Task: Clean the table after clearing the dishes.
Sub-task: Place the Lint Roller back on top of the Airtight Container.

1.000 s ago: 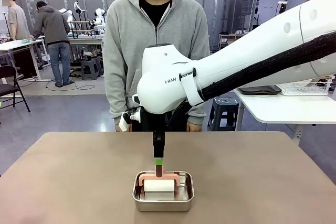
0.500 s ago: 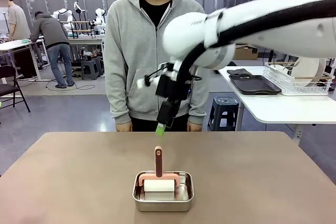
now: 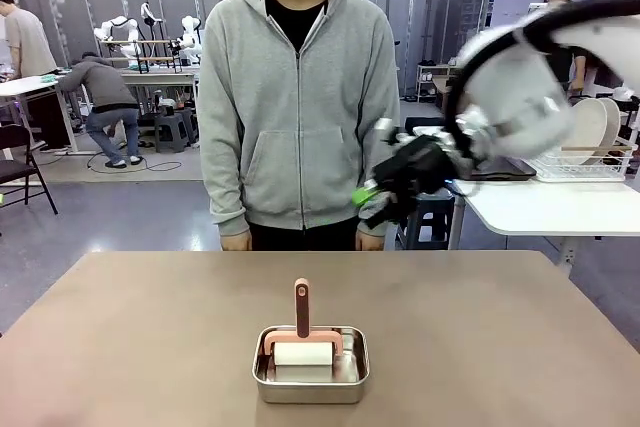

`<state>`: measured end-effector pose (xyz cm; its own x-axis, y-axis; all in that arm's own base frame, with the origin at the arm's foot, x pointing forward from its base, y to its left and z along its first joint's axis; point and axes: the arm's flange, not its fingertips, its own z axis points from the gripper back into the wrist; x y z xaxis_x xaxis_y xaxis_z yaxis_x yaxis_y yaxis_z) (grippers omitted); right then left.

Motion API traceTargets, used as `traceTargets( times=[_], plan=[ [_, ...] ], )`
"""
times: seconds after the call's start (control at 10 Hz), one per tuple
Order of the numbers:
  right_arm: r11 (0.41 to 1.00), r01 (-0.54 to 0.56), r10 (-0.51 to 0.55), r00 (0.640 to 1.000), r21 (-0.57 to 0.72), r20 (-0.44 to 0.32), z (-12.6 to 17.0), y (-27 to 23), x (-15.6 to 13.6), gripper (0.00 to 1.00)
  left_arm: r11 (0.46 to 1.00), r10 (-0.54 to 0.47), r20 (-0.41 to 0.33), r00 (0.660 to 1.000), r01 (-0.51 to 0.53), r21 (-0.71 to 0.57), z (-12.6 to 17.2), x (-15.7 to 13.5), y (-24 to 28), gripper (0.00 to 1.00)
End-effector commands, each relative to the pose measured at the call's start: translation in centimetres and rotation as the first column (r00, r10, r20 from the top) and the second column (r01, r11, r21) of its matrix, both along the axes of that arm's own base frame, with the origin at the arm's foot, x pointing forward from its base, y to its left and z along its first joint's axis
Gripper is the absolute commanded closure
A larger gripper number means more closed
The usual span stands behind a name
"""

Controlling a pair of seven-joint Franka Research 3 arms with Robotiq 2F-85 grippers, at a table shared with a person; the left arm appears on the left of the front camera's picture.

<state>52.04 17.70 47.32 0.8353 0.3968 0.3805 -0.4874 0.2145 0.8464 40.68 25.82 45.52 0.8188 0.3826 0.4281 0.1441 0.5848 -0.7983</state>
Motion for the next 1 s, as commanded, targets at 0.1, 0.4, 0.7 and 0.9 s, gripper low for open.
traceTargets(
  times=[0.1, 0.4, 0.7, 0.9],
  plan=[
    [0.96, 0.219, -0.201, 0.972, 0.174, -0.12, -2.7, -10.8, -2.0, 0.0, 1.0, -0.005, 0.003, 1.0, 0.005, 0.0, 0.3, 0.0, 0.2, 0.0],
    [0.926, 0.312, -0.275, 0.944, 0.214, -0.184, -3.6, -23.3, -3.8, 0.0, 1.0, -0.005, 0.003, 1.0, 0.005, 0.0, 0.3, 0.0, 0.2, 0.0],
    [0.891, 0.41, -0.384, 0.91, 0.195, -0.159, -3.7, -33.1, -7.5, 0.0, 1.0, -0.005, 0.003, 1.0, 0.005, 0.0, 0.3, 0.0, 0.2, 0.0],
    [0.868, 0.447, -0.411, 0.891, 0.215, -0.193, -4.2, -36.5, -10.3, 0.0, 1.0, -0.005, 0.003, 1.0, 0.005, 0.0, 0.3, 0.0, 0.2, 0.0]
  ],
)
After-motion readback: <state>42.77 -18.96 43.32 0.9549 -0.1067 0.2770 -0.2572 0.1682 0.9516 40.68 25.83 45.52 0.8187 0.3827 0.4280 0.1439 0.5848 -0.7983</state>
